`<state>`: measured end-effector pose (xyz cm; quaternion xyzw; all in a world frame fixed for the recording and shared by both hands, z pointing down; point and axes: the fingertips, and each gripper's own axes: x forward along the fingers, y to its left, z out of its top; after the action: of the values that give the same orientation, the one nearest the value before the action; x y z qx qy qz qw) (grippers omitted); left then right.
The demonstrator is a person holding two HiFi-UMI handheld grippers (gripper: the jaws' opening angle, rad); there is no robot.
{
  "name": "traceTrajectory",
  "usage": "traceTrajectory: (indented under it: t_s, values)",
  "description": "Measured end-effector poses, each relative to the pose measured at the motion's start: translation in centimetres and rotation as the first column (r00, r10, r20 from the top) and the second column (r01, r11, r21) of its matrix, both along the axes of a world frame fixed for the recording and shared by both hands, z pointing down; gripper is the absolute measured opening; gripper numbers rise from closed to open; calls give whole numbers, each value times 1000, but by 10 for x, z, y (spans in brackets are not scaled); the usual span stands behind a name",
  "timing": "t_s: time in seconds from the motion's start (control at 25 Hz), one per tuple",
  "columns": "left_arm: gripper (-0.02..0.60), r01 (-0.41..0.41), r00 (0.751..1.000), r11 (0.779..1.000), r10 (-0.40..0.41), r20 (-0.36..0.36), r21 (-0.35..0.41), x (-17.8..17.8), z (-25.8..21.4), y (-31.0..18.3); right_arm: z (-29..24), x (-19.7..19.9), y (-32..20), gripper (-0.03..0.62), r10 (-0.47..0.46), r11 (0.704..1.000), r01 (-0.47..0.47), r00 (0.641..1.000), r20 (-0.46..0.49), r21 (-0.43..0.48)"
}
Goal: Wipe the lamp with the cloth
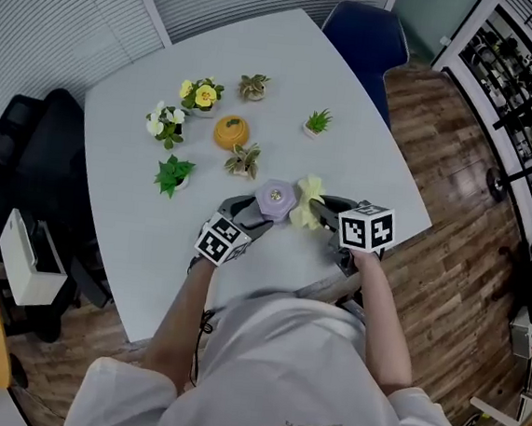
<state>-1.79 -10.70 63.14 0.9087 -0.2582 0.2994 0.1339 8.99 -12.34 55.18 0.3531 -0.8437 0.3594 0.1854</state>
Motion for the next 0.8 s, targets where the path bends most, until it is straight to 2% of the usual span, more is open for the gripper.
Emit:
traceTrajectory:
  t_s: [0.12, 0.24, 0.28, 0.4, 0.44, 0.52, 0.6, 0.68, 0.8]
  values:
    - [288, 121, 988, 990, -113, -107, 71, -21, -38, -3, -29, 6, 0, 69, 98, 988, -98, 995, 2, 117]
    - [279, 225, 964, 959, -194, -180, 174, -40, -80, -3, -53, 12, 5, 69, 181, 957, -172, 983, -20, 232]
    - [259, 246, 957, 949, -205, -203, 199, -43, -94, -2, -61, 12, 6, 69, 200, 946, -185, 979, -28, 266]
    - [130, 312, 928, 916, -236, -286, 254, -47, -136, 0, -84, 11, 11, 71, 243, 909, -220, 970, -21, 353]
    - [93, 343, 916, 899, -256, -308, 273, -48, -149, -1, -93, 11, 13, 69, 255, 896, -231, 967, -14, 379]
    - [20, 417, 892, 851, -317, -321, 319, -54, -170, -3, -110, 10, 15, 69, 276, 871, -249, 961, -3, 423]
    - [3, 478, 867, 808, -370, -334, 344, -59, -187, -5, -124, 8, 18, 70, 289, 850, -259, 957, 5, 460]
    - [2, 508, 843, 799, -385, -375, 321, -60, -201, -5, -133, 5, 21, 69, 295, 830, -260, 955, 6, 494]
    - [2, 502, 829, 820, -366, -423, 274, -54, -216, -2, -141, 0, 28, 69, 301, 808, -252, 953, -6, 533]
